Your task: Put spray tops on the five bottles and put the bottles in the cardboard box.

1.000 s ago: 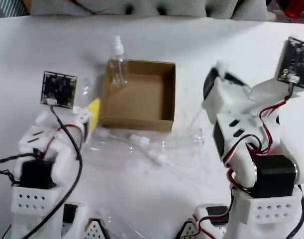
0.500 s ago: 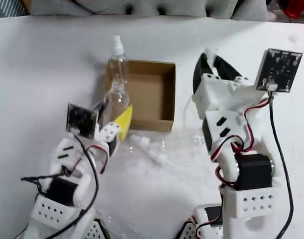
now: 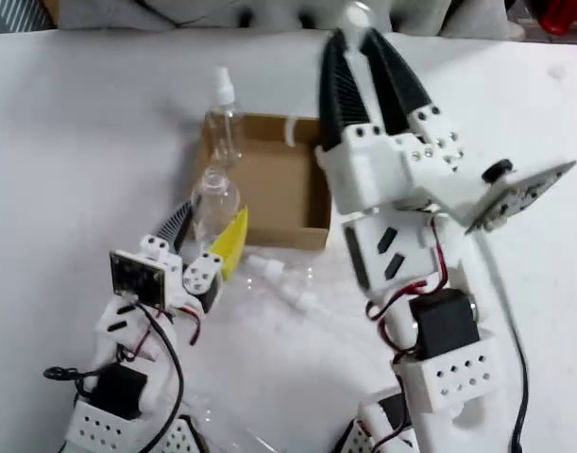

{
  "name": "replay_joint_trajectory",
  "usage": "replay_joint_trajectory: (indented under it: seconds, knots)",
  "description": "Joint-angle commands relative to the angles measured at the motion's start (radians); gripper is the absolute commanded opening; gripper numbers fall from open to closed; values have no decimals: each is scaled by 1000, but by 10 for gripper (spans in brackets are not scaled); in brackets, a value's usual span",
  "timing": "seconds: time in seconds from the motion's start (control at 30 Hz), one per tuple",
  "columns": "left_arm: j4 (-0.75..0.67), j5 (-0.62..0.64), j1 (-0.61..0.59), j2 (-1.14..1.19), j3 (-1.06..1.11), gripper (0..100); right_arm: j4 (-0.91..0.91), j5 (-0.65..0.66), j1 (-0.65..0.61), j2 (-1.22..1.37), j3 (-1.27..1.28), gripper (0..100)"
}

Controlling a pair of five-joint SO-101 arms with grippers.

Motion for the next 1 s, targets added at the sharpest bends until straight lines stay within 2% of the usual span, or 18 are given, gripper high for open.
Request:
replay_joint_trajectory:
  seconds: [0.0, 0.13, 0.27, 0.97]
  knots:
    - [-17, 15, 18, -24, -11, 24, -35, 48, -107, 33, -137, 15]
    - [-17, 15, 18, -24, -8, 24, -31, 80, -206, 97, -190, 15]
    - [-17, 12, 12, -22, -6, 24, 45, 104, -252, 120, -198, 15]
    - [-17, 9, 12, -22, 8, 24, 51, 103, -223, 122, -61, 15]
